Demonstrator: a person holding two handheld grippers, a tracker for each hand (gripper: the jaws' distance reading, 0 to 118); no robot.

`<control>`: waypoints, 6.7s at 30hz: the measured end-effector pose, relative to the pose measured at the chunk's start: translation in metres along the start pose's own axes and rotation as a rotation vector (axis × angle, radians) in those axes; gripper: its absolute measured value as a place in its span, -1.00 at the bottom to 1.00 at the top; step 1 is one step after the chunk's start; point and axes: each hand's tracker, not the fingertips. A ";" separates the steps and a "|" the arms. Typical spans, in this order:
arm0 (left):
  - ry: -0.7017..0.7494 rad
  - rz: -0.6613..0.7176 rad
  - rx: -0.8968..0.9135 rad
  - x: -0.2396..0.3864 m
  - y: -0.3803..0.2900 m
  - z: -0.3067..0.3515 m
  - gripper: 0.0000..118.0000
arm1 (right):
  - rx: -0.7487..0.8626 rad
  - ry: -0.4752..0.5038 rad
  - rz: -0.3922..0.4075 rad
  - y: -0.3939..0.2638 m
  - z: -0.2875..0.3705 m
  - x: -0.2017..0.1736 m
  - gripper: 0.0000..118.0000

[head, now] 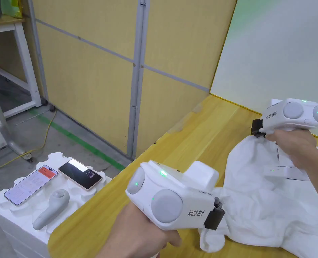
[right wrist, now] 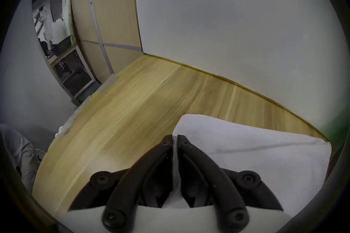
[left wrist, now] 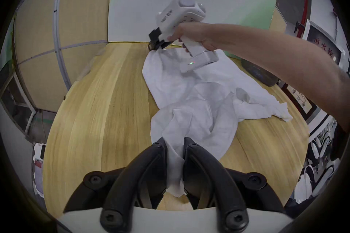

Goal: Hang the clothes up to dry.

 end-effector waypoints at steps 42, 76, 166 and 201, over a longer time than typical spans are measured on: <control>0.221 -0.160 0.992 0.129 0.290 0.284 -0.87 | 1.186 -0.440 0.005 -0.062 0.741 0.084 -0.97; 0.163 -0.132 1.093 0.132 0.282 0.326 -0.87 | 1.255 -0.569 0.009 -0.104 0.779 0.056 -0.97; -0.212 -0.331 0.331 0.123 -0.056 0.110 -0.88 | 0.280 -0.394 0.000 -0.420 0.450 0.122 -0.96; 0.194 -0.173 0.654 0.074 0.032 0.123 -1.00 | 0.726 -0.045 -0.153 -0.315 0.456 0.086 -0.17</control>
